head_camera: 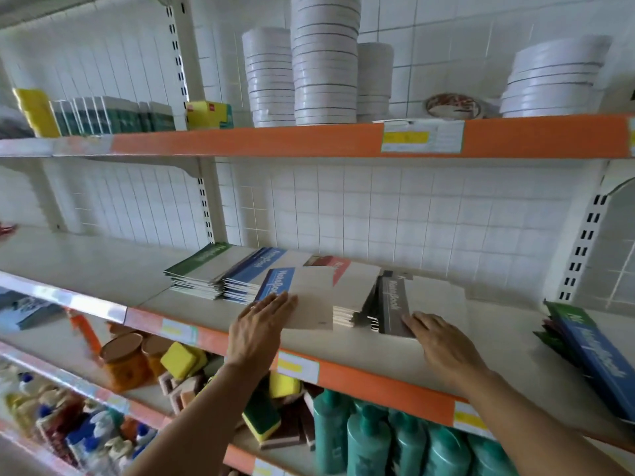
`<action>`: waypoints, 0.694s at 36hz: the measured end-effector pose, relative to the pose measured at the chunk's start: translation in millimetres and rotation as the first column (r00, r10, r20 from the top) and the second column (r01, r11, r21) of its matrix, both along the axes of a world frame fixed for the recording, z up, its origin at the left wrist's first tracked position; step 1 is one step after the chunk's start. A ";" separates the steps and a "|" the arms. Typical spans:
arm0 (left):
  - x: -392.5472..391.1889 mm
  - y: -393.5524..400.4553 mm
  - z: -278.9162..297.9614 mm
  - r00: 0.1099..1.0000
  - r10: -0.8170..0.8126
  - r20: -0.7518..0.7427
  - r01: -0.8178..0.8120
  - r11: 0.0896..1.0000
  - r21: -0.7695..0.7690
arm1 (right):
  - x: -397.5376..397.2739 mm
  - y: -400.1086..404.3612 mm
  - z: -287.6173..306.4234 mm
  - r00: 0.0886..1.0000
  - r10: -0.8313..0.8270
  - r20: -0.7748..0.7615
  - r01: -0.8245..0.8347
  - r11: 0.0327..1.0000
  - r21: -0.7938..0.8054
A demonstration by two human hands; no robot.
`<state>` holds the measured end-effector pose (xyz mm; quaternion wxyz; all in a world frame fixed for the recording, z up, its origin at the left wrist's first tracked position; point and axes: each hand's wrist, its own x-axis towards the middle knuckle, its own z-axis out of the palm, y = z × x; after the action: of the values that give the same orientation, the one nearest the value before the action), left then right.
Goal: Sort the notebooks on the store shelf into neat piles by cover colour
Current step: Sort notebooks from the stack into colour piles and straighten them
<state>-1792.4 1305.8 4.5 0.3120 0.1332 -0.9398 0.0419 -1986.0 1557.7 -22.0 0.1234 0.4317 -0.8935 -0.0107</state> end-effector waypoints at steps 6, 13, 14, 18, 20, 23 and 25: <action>0.5 -63.1 -2.0 0.999 0.047 0.016 -0.047 0.999 -0.004 | -3.2 -12.0 -3.9 0.990 -0.138 -0.007 0.137 0.989 -0.046; -13.3 -135.0 -18.0 0.999 0.026 0.036 -0.024 0.999 -0.038 | 10.8 -40.9 -0.3 0.927 -0.359 -0.106 0.349 0.931 -0.103; -16.8 -142.7 -20.7 1.000 0.009 0.028 -0.008 0.999 -0.047 | 11.4 -44.9 -0.9 0.919 -0.382 -0.102 0.371 0.922 -0.114; -30.4 -165.1 -29.9 0.998 -0.069 -0.007 0.069 0.994 -0.089 | 8.9 -58.4 -5.0 0.890 -0.452 -0.054 0.431 0.875 -0.220; -37.3 -173.6 -35.7 0.996 -0.085 0.032 0.088 0.992 -0.094 | 8.2 -63.4 -6.9 0.879 -0.472 -0.067 0.445 0.863 -0.239; -45.6 -184.2 -39.5 0.986 -0.124 0.111 0.130 0.990 -0.051 | 4.9 -69.4 -10.2 0.862 -0.497 -0.097 0.461 0.850 -0.254; -48.4 -187.3 -37.1 0.977 -0.124 0.175 0.130 0.991 -0.022 | 2.8 -72.8 -14.2 0.861 -0.498 -0.106 0.456 0.847 -0.274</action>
<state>-1840.8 1118.6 -32.6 0.2332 0.0637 -0.9691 0.0487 -1983.2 1485.0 -36.2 0.2450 0.1747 -0.9532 0.0290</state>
